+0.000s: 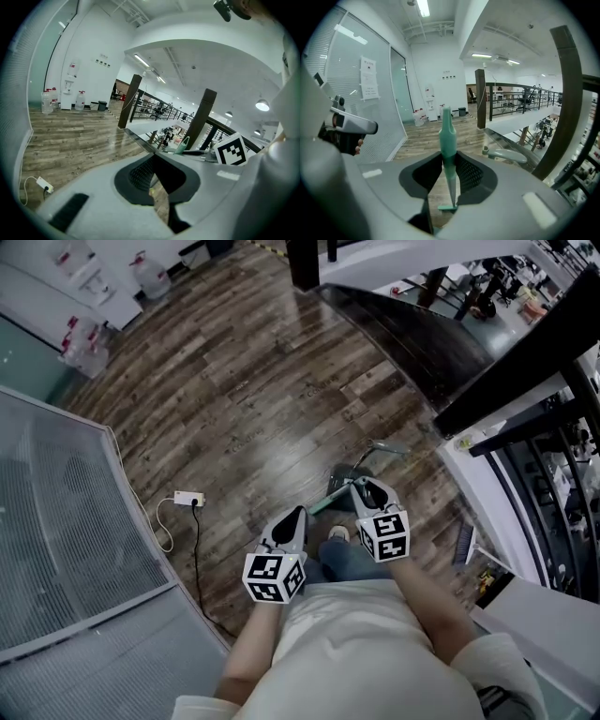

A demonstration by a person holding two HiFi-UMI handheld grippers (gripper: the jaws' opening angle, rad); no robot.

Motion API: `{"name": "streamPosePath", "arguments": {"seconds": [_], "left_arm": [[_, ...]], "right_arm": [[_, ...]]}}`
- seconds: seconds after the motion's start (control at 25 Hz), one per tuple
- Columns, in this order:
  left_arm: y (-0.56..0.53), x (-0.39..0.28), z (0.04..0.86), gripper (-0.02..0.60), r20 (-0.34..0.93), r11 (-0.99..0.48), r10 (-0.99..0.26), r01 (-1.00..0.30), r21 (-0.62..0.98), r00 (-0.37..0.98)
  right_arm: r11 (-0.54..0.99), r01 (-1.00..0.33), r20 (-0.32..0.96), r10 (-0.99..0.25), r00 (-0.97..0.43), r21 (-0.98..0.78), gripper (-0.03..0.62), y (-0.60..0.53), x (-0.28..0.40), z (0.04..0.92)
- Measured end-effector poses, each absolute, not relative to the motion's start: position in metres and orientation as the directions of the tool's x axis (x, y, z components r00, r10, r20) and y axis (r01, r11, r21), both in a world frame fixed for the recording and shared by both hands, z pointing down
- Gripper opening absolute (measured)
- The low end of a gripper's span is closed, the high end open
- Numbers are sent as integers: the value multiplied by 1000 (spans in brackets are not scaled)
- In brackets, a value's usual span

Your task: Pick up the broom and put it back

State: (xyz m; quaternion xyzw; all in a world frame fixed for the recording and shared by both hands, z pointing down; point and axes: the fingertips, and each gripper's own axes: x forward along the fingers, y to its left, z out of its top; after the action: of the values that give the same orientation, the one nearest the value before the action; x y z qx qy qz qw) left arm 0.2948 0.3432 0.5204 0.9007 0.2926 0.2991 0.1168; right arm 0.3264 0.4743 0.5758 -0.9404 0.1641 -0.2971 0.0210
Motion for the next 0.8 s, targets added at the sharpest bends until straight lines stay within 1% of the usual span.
{"name": "streamPosePath", "arguments": {"seconds": [0.8], "left_arm": [[337, 284, 492, 5, 458, -810, 586, 464, 360, 668]], "right_arm": [[-897, -430, 494, -423, 760, -107, 101, 447, 310, 491]]}}
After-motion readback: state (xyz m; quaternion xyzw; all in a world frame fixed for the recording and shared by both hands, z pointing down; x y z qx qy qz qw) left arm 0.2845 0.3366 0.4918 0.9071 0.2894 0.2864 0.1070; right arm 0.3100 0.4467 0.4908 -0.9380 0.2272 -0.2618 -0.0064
